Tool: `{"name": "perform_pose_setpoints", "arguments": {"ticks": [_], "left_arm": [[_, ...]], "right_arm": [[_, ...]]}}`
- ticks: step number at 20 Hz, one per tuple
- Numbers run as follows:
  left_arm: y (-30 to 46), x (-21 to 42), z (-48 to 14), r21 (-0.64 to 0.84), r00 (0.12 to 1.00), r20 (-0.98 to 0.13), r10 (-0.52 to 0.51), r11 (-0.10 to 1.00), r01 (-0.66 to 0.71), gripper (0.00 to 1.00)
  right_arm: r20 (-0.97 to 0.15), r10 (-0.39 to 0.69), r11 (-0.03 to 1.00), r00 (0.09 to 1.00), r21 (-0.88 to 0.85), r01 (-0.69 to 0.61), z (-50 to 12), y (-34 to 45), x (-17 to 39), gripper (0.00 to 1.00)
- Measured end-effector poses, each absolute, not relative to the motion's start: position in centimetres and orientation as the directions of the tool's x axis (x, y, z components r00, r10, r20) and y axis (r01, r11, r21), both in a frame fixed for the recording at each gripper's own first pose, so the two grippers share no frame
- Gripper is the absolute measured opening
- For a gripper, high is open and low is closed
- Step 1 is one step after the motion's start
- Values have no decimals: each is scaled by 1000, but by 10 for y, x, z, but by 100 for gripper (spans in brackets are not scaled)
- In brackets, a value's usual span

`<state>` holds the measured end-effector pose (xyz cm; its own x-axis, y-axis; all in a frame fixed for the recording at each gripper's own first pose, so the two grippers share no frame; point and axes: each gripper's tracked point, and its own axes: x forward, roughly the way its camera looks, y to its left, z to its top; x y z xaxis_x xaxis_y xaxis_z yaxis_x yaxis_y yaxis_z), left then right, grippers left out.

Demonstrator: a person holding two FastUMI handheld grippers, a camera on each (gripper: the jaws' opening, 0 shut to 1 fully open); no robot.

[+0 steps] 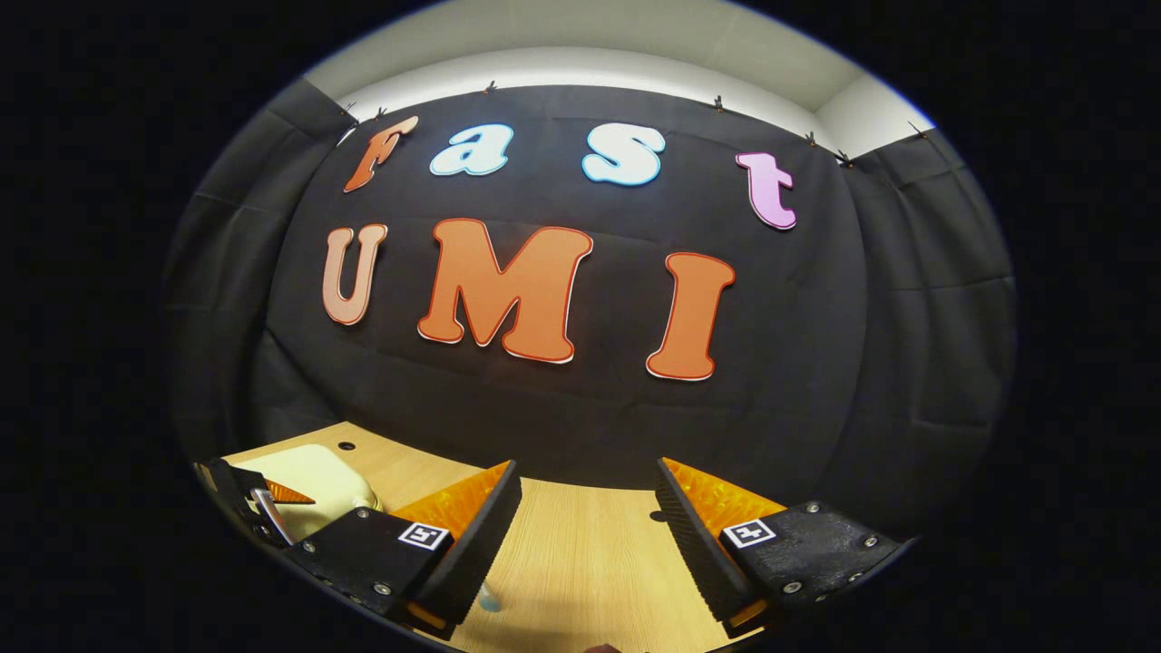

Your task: First open the suitcase, pack the skin care products into it, and then close the suitcase.

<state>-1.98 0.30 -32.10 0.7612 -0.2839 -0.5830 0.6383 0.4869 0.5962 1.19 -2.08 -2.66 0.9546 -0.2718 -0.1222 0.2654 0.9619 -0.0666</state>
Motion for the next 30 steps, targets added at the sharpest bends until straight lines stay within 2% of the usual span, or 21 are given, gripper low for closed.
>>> {"name": "perform_pose_setpoints", "arguments": {"ticks": [4, 7, 8, 9, 11, 12, 14, 16, 20, 22, 26, 30], "left_arm": [[5, -25, -334, 636, 744, -614, -263, 394, 664, 96], [7, -22, -344, 681, 753, -618, -226, 325, 656, 90], [7, -22, -346, 691, 753, -620, -221, 302, 657, 82], [6, -22, -350, 701, 751, -624, -215, 272, 659, 82], [6, -19, -354, 724, 753, -629, -194, 208, 658, 71], [4, -17, -358, 737, 759, -623, -188, 185, 651, 73], [3, -15, -367, 744, 759, -623, -189, 159, 649, 49], [-1, -7, -366, 764, 774, -601, -199, 141, 630, 6], [1, -12, -351, 730, 768, -604, -213, 238, 640, 2], [4, -5, -333, 740, 790, -575, -215, 275, 613, 2], [24, 16, -287, 721, 835, -511, -201, 429, 545, 2], [52, 41, -245, 737, 883, -436, -176, 493, 462, 2]], "right_arm": [[-129, -277, 961, 952, -60, 272, -33, -24, 15, 94], [-133, -273, 962, 953, -48, 269, -37, -25, 15, 94], [-134, -275, 961, 952, -49, 271, -38, -27, 15, 94], [-134, -276, 961, 952, -48, 272, -40, -29, 14, 94], [-133, -279, 960, 951, -40, 276, -40, -31, 14, 94], [-131, -281, 960, 951, -37, 279, -40, -33, 13, 94], [-126, -288, 958, 949, -35, 286, -38, -37, 13, 94], [-123, -298, 955, 947, -39, 295, -39, -42, 12, 94], [-130, -303, 953, 944, -28, 302, -41, -42, 13, 94], [-129, -301, 954, 945, -29, 299, -40, -39, 16, 94], [-130, -283, 959, 950, -39, 280, -40, -25, 23, 94], [-133, -259, 966, 957, -41, 256, -38, -7, 31, 94]]}}
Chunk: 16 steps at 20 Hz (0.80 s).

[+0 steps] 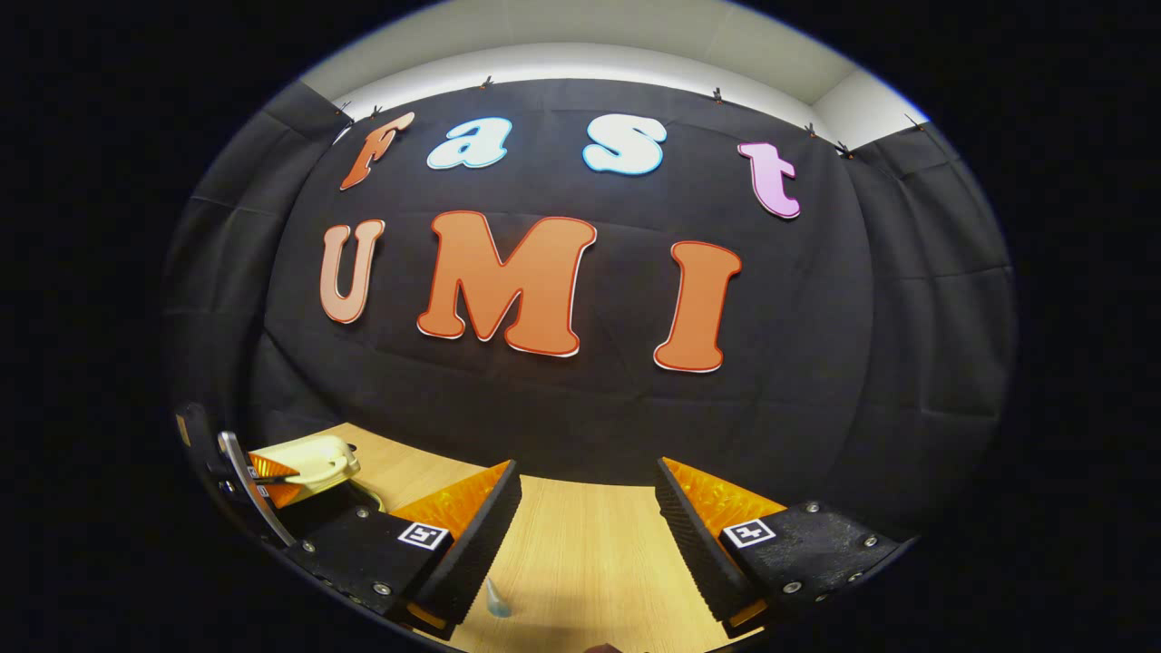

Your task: First open the suitcase, pack the skin care products into it, and then close the suitcase.

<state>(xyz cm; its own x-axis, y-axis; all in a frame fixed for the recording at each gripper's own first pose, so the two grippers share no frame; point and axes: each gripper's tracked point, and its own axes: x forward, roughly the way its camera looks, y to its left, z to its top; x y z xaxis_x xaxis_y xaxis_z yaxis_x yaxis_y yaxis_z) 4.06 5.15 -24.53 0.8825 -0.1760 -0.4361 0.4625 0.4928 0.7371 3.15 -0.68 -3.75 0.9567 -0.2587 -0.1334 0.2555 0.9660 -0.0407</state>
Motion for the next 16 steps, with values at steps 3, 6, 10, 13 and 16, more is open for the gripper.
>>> {"name": "perform_pose_setpoints", "arguments": {"ticks": [3, 6, 10, 13, 16], "left_arm": [[77, 58, -221, 683, 897, -417, -145, 602, 415, 2], [111, 75, -200, 625, 912, -397, -102, 698, 350, 2], [160, 94, -180, 601, 930, -364, -39, 753, 267, 2], [201, 104, -173, 589, 935, -354, 7, 779, 217, 2], [240, 114, -170, 569, 935, -350, 49, 805, 171, 2]], "right_arm": [[-131, -244, 970, 961, -59, 238, -35, 6, 39, 94], [-138, -226, 974, 964, -65, 218, -34, 20, 45, 94], [-137, -210, 976, 968, -82, 200, -31, 39, 55, 94], [-136, -202, 977, 970, -95, 190, -28, 52, 61, 94], [-137, -196, 978, 971, -99, 183, -26, 64, 67, 94]]}}
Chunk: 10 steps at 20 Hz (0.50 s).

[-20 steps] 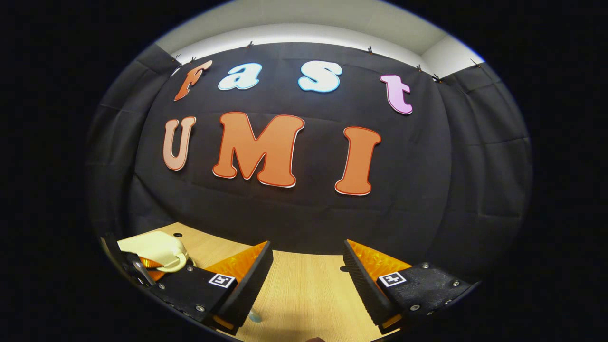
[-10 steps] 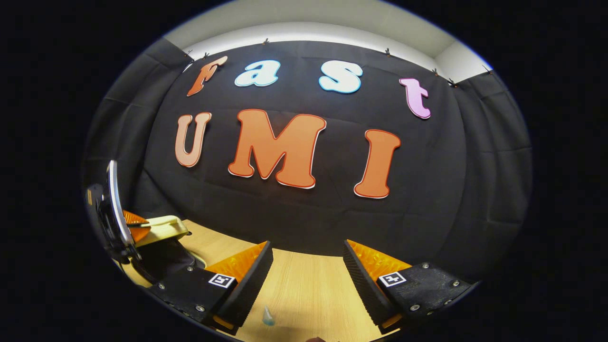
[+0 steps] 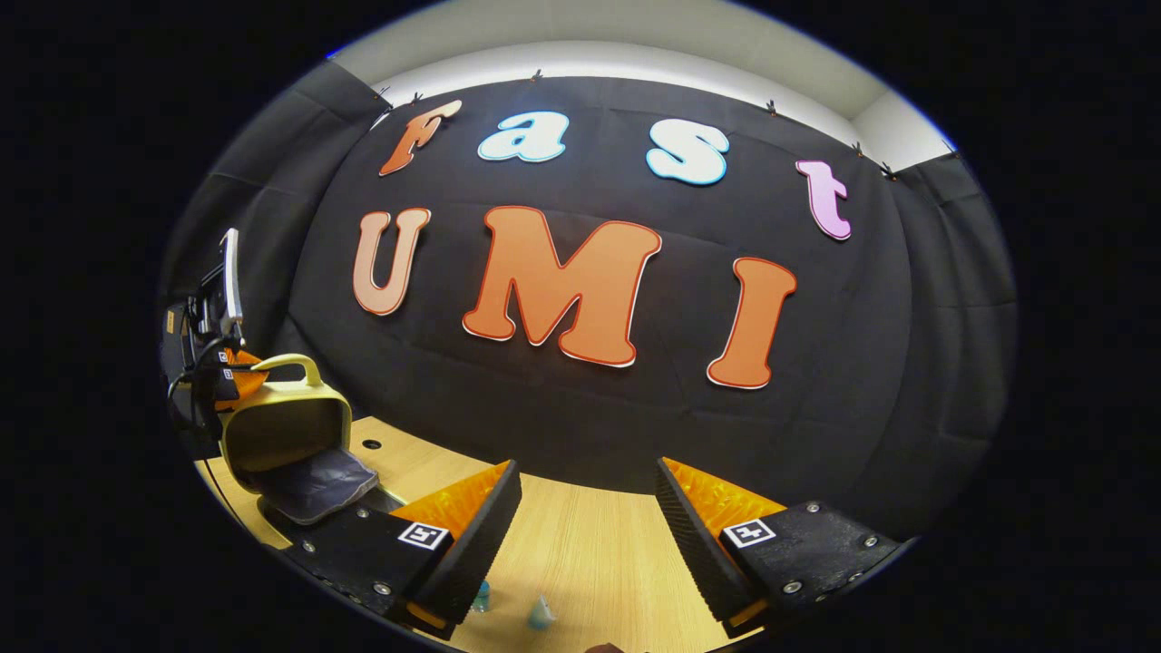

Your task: First open the suitcase, pack the skin care products into it, and then close the suitcase.

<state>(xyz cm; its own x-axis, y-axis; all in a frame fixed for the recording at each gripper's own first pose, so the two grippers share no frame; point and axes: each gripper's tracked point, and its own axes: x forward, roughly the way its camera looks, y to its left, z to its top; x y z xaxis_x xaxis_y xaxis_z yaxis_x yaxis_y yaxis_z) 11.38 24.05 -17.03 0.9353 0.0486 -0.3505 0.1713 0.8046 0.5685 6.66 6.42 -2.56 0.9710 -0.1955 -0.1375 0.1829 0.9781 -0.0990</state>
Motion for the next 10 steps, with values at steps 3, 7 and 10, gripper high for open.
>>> {"name": "perform_pose_setpoints", "arguments": {"ticks": [3, 7, 10], "left_arm": [[274, 125, -174, 553, 932, -352, 84, 822, 135, 2], [325, 136, -190, 505, 918, -380, 117, 857, 100, 2], [365, 142, -203, 490, 905, -400, 145, 868, 77, 2]], "right_arm": [[-138, -196, 977, 971, -109, 182, -25, 76, 72, 94], [-144, -209, 974, 967, -117, 193, -24, 90, 80, 94], [-160, -219, 973, 962, -115, 202, -27, 101, 83, 94]]}}
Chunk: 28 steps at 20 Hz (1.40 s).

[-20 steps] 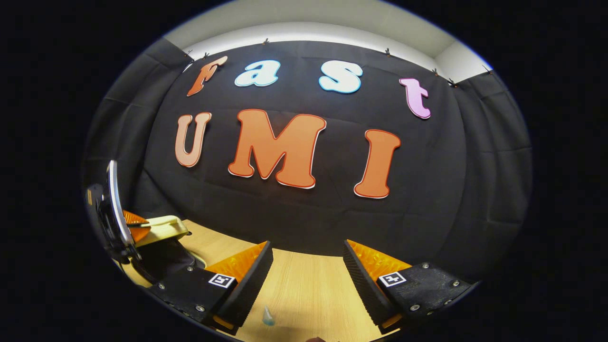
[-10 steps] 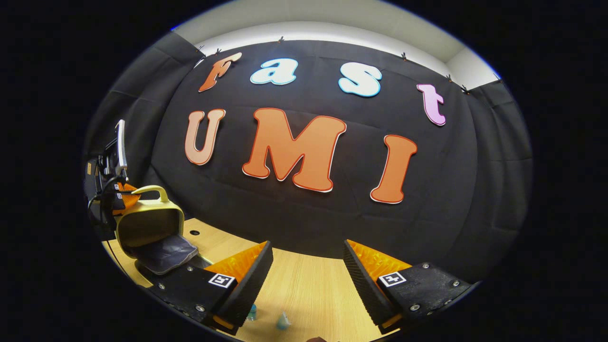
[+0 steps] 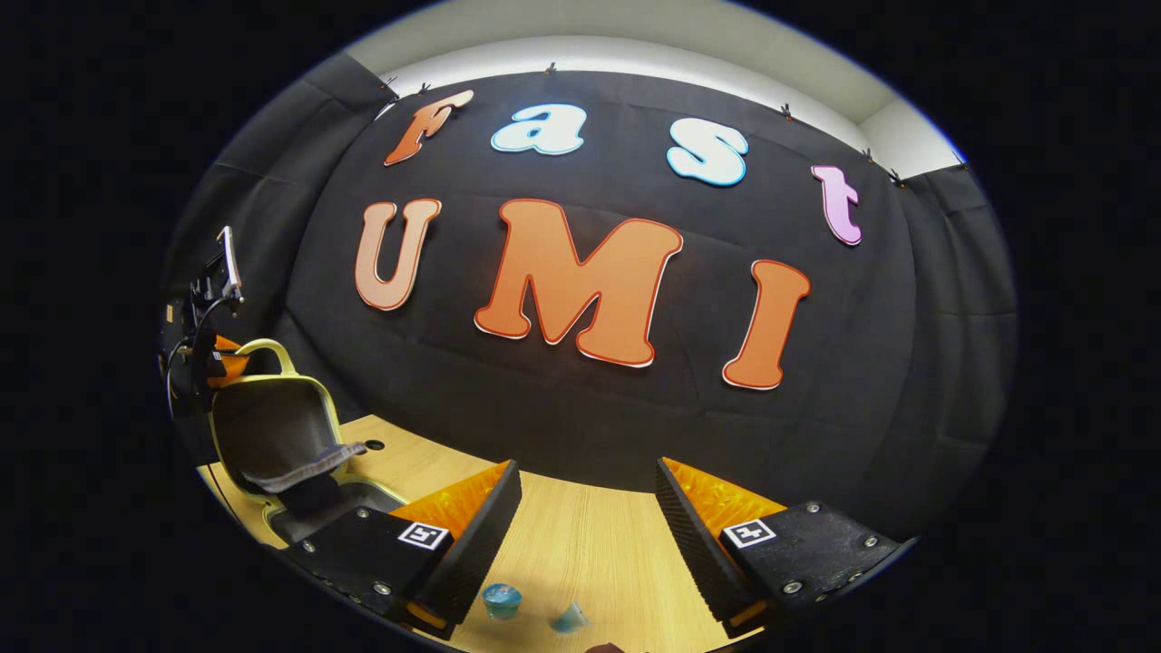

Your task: First open the suitcase, pack the skin care products into it, and then close the suitcase.

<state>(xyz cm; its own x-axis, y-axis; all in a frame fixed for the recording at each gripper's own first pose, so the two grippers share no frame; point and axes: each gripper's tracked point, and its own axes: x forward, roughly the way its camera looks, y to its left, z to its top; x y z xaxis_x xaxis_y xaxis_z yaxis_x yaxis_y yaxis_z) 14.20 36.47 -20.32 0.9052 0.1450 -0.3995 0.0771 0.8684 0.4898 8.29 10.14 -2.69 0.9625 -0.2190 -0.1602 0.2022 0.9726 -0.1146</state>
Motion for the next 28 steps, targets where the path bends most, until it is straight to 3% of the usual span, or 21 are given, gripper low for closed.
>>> {"name": "perform_pose_setpoints", "arguments": {"ticks": [10, 19, 21, 22, 23, 24, 25, 28], "left_arm": [[467, 148, -290, 486, 821, -523, 231, 871, 64, 2], [500, 128, -372, 416, 731, -633, 255, 908, 43, 3], [515, 125, -372, 481, 720, -614, 323, 877, 17, 15], [513, 123, -370, 462, 725, -618, 304, 887, 22, 13], [509, 123, -369, 445, 731, -618, 289, 895, 23, 22], [501, 122, -369, 430, 736, -618, 277, 903, 21, 43], [496, 121, -365, 426, 742, -611, 275, 904, 15, 40], [476, 119, -357, 379, 762, -603, 234, 925, 16, 75]], "right_arm": [[-220, -211, 977, 952, -82, 198, -35, 137, 89, 94], [-266, -243, 967, 933, 3, 253, -44, 129, 81, 94], [-271, -246, 965, 931, 25, 262, -46, 127, 79, 94], [-276, -246, 963, 929, 40, 267, -48, 126, 78, 94], [-282, -251, 960, 926, 47, 275, -52, 125, 76, 94], [-288, -256, 959, 923, 47, 281, -54, 123, 75, 94], [-290, -262, 957, 921, 47, 287, -55, 121, 73, 94], [-293, -269, 954, 917, 47, 295, -60, 117, 68, 94]]}}
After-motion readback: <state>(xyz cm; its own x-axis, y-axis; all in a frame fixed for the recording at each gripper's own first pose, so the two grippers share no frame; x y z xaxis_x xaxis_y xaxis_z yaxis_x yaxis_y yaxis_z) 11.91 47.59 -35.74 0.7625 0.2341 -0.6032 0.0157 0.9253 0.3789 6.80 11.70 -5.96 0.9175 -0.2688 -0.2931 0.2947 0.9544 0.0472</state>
